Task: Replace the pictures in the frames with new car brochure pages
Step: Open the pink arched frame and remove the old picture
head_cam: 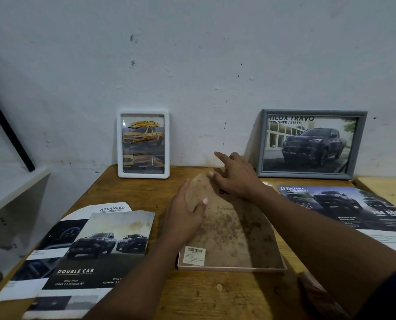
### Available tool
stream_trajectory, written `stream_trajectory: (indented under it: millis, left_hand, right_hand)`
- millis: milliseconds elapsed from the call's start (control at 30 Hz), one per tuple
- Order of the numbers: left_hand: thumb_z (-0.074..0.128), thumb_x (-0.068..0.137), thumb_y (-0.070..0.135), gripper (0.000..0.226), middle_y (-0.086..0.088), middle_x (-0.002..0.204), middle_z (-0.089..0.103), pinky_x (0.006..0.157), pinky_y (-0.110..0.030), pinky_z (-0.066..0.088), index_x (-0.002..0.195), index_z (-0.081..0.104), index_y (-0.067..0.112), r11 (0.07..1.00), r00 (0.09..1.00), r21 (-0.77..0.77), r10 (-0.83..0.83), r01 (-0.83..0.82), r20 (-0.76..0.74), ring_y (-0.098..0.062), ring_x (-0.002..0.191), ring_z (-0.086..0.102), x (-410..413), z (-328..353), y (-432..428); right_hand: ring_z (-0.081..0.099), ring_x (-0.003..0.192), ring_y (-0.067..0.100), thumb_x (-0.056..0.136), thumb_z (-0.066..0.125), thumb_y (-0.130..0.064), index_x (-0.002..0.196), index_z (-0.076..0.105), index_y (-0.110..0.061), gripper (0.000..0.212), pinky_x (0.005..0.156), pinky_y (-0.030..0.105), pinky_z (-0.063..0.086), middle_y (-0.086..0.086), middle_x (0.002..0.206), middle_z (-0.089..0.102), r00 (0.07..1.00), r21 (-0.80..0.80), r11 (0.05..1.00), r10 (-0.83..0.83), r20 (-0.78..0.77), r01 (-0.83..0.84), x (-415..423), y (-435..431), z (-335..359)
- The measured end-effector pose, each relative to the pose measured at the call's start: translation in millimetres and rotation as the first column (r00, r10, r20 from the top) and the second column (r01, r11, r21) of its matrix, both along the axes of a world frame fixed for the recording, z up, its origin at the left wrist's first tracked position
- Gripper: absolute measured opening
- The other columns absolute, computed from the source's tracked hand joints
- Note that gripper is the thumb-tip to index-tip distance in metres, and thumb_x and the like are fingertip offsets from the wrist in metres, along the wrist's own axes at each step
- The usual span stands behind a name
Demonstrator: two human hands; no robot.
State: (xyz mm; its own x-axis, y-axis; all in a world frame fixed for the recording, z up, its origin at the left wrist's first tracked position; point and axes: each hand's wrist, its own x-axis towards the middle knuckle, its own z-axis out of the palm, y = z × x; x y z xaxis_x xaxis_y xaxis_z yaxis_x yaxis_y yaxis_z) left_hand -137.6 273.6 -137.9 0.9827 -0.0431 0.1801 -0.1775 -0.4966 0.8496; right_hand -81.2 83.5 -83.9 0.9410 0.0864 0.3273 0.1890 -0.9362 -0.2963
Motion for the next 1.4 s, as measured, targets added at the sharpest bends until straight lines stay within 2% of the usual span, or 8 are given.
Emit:
stream_trajectory:
  millis: [133,333,567,667,767,867,1033,1400]
  left_hand:
    - [0.064,0.093,0.052,0.073,0.004,0.155,0.044,0.105,-0.04,0.041,0.156,0.029,0.04,0.998,0.997,-0.017,0.064,-0.064,0.048,-0.023,0.14,0.043,-1,2,5]
    - [0.067,0.094,0.043,0.07,-0.001,0.148,0.051,0.105,-0.037,0.044,0.155,0.035,0.033,0.992,0.992,-0.098,0.091,-0.082,0.087,-0.023,0.134,0.049,4,16,9]
    - [0.059,0.098,0.047,0.076,-0.001,0.16,0.037,0.11,-0.034,0.034,0.161,0.019,0.031,0.997,0.992,-0.07,-0.018,0.027,0.124,-0.024,0.143,0.038,6,61,-32]
    - [0.059,0.092,0.059,0.086,0.0,0.164,0.029,0.115,-0.049,0.037,0.16,0.01,0.04,0.99,0.989,-0.018,-0.137,0.138,0.056,-0.026,0.146,0.036,11,61,-46]
    - [0.048,0.094,0.064,0.083,-0.001,0.169,0.014,0.12,-0.056,0.024,0.16,0.005,0.036,0.944,0.992,0.304,-0.129,0.126,-0.007,-0.03,0.154,0.016,12,38,-45]
    - [0.032,0.099,0.065,0.077,-0.005,0.17,0.004,0.124,-0.053,0.011,0.161,0.002,0.031,0.848,0.999,0.529,-0.024,0.043,-0.042,-0.032,0.155,0.004,0,15,-33]
    - [0.028,0.101,0.064,0.074,-0.003,0.17,-0.001,0.123,-0.05,0.009,0.162,0.003,0.03,0.767,0.997,0.636,-0.042,0.078,-0.071,-0.028,0.156,-0.001,-3,-1,-9]
    - [0.029,0.096,0.071,0.078,0.004,0.17,0.007,0.122,-0.052,0.018,0.161,0.009,0.033,0.774,0.997,0.629,-0.071,0.077,-0.035,-0.022,0.156,0.005,24,-13,15]
  right_hand:
    - [0.047,0.129,0.033,0.09,0.056,-0.054,0.151,0.03,-0.025,0.072,0.101,0.052,0.046,0.012,0.146,0.044,0.989,0.247,0.96,-0.111,-0.095,0.132,-25,-27,-2]
    - [0.067,0.089,0.015,0.094,0.063,-0.028,0.143,0.037,-0.027,0.055,0.067,0.031,0.056,0.005,0.102,0.067,0.945,0.537,0.817,-0.032,-0.326,0.213,-85,-46,-10]
    - [0.064,0.1,0.027,0.101,0.047,-0.013,0.14,0.045,-0.027,0.042,0.081,0.049,0.059,0.005,0.123,0.056,0.987,0.775,0.611,-0.102,-0.123,0.16,-104,-65,36]
    - [0.064,0.101,0.03,0.1,0.049,-0.01,0.141,0.046,-0.023,0.043,0.084,0.053,0.058,0.006,0.125,0.056,0.971,0.703,0.672,-0.207,-0.121,0.231,-109,-105,54]
    - [0.06,0.1,0.028,0.098,0.052,-0.009,0.131,0.055,-0.008,0.033,0.092,0.053,0.053,0.01,0.115,0.06,0.921,0.525,0.758,-0.345,-0.181,0.387,-121,-150,51]
    - [0.06,0.095,0.031,0.098,0.052,-0.012,0.124,0.061,-0.01,0.028,0.081,0.045,0.055,0.014,0.11,0.062,0.859,0.415,0.752,-0.431,-0.277,0.511,-131,-177,30]
    - [0.059,0.11,0.04,0.098,0.049,-0.017,0.127,0.059,-0.006,0.033,0.092,0.04,0.048,0.023,0.123,0.063,0.812,0.218,0.797,-0.486,-0.323,0.564,-126,-184,-10]
    - [0.05,0.12,0.037,0.096,0.05,-0.028,0.131,0.055,-0.009,0.04,0.099,0.044,0.044,0.023,0.13,0.057,0.839,-0.086,0.872,-0.487,-0.245,0.481,-121,-157,-28]
